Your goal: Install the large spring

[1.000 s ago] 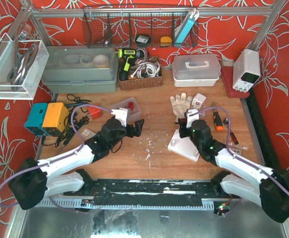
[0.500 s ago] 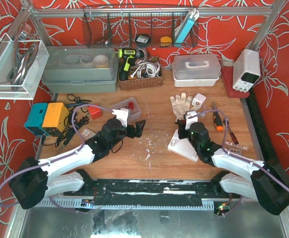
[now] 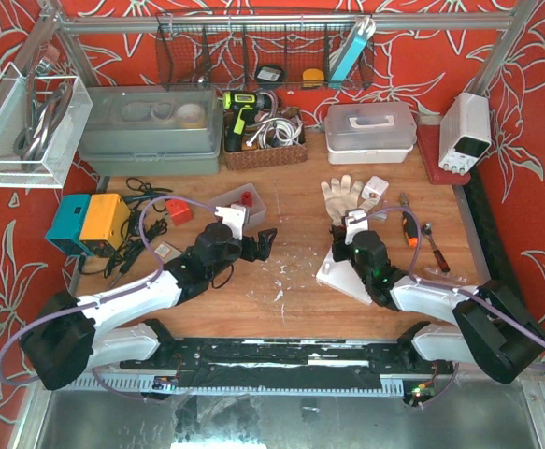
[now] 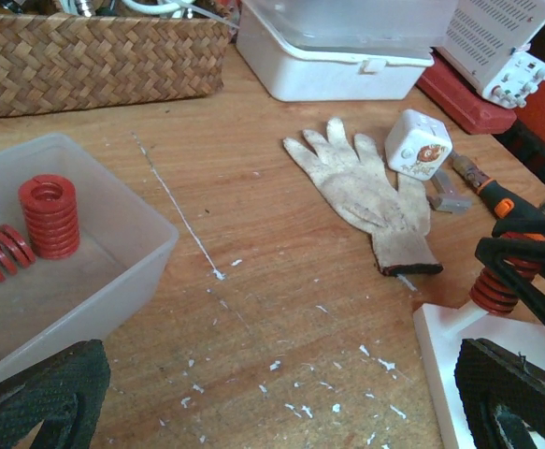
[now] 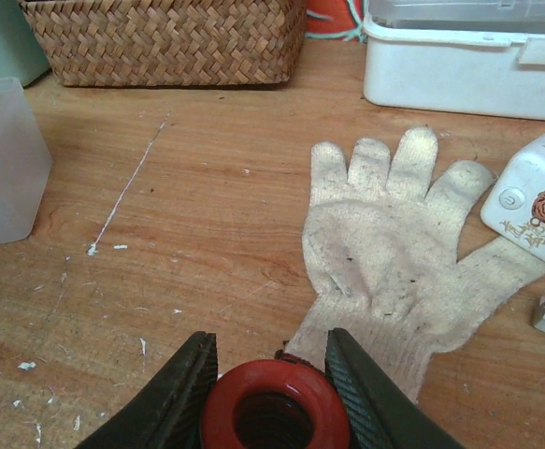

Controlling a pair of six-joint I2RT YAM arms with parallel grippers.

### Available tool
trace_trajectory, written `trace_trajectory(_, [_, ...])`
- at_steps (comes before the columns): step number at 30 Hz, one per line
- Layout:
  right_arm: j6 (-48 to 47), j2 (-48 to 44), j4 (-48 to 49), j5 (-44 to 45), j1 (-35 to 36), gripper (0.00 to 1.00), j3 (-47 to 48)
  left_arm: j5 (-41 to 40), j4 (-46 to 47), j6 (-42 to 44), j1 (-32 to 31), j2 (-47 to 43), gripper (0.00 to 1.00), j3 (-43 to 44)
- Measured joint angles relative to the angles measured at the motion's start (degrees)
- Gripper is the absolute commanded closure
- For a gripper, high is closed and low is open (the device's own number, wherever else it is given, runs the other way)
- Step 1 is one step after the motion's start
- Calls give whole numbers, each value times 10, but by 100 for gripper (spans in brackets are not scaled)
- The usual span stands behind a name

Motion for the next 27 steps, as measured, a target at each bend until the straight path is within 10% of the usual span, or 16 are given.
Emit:
trace_trajectory(6, [-1, 0, 11, 12, 0, 50, -7, 0, 0, 0, 0, 3, 0, 0])
trace_trajectory(20, [2, -164, -177, 19, 1, 2, 49, -60, -58, -16, 9, 12, 1, 54])
trace_trajectory(27, [10, -274, -345, 6, 1, 1, 156, -53, -89, 3, 91, 78, 38, 126])
